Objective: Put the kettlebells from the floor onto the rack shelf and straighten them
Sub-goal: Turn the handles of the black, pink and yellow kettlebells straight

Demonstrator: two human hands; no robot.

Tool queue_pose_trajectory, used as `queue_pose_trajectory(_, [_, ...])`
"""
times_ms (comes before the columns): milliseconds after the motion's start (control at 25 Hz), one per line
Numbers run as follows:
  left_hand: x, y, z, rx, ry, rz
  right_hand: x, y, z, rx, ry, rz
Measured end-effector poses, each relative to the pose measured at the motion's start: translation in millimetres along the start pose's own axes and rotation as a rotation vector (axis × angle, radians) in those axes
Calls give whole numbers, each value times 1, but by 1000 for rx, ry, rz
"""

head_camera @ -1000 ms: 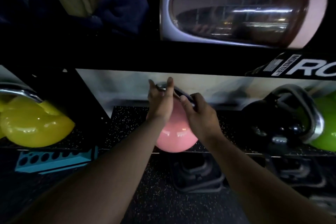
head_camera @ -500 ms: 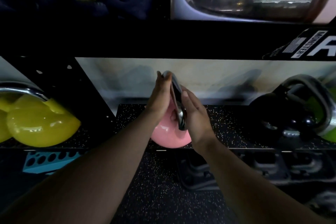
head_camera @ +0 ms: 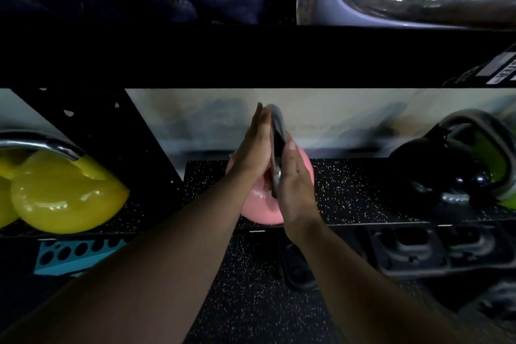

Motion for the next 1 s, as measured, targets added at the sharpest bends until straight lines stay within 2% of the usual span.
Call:
queue_pose_trajectory(80, [0, -7, -6, -38, 8, 2, 1, -1, 1, 9, -8, -23])
queue_pose_trajectory(360, [1, -10, -2, 53, 71, -118, -6, -12, 6, -46, 25, -49])
queue_pose_trajectory(640, [2, 1, 5, 107, 61, -68, -7, -3, 2, -61, 54, 43])
queue_pose_trajectory(880, [-7, 16, 18, 19, -37, -239, -8, -4, 2, -59, 3, 35])
queue_pose_trajectory(1000, [-18, 36, 35, 11, -42, -414, -13, -7, 4, -44, -67, 98])
Point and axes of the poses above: each hand's wrist, its own z-axis away from the middle knuckle, its own x-axis out of the palm, y = z × x, the point moved 3 cm from there along -z, towards the middle knuckle, and after that the axes turned 2 degrees about -y, right-handed, at the moved point
